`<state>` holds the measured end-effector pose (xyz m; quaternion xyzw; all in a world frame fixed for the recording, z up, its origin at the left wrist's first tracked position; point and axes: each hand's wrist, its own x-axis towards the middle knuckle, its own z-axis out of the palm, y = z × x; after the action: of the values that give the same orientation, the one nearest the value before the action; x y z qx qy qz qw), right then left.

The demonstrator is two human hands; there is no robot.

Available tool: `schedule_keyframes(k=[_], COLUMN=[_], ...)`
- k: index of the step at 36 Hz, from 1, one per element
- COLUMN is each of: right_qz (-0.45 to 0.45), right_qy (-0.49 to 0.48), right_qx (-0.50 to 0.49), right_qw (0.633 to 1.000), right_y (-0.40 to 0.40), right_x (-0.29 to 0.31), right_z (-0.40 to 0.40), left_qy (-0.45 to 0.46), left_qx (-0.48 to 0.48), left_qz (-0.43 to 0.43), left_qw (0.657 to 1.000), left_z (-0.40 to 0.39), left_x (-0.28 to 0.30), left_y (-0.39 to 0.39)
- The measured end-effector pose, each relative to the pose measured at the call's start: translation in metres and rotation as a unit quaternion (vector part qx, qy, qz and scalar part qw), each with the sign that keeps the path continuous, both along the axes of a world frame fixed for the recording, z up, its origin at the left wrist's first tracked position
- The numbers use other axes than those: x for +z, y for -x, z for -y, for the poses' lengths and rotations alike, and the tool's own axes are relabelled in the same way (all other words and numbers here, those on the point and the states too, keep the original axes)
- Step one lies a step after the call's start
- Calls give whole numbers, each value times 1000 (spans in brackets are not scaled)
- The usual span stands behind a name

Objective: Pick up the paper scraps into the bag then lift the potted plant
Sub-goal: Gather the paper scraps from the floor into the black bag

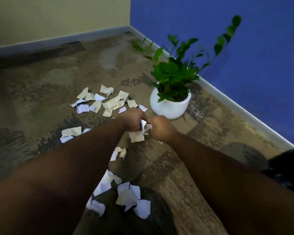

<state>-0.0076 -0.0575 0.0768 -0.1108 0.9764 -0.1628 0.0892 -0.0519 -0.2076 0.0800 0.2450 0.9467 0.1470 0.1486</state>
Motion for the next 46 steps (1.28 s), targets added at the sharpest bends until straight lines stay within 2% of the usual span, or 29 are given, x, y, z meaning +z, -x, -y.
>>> schedule_keyframes(k=[7,17,26,35,39,46], right_qz=[10,-39,-80,-80,-69,-35], right_qy=[-13,-72,-72,-115,-114,-108], right_qx=[-39,-104,-190,-261,-305,-365], right_qw=[999,991,976,955,943,924], right_y=[-20,-60,-99,-159,-186,-221], right_x=[49,111,144,172,172,164], right_z=[-66,-164,-251,-334,-366,-404], left_qy=[-44,-122,-225,-318,-362,-365], left_qx=[-39,-97,-102,-106,-78,-100], left_qz=[13,-79,-109,-73,-17,38], left_qw=[998,985,963,939,929,925], left_z=[-69,-174,-258,-352,-388,-429], left_x=[42,88,114,119,112,106], left_y=[-13,-42,-83,-130,-153,-184])
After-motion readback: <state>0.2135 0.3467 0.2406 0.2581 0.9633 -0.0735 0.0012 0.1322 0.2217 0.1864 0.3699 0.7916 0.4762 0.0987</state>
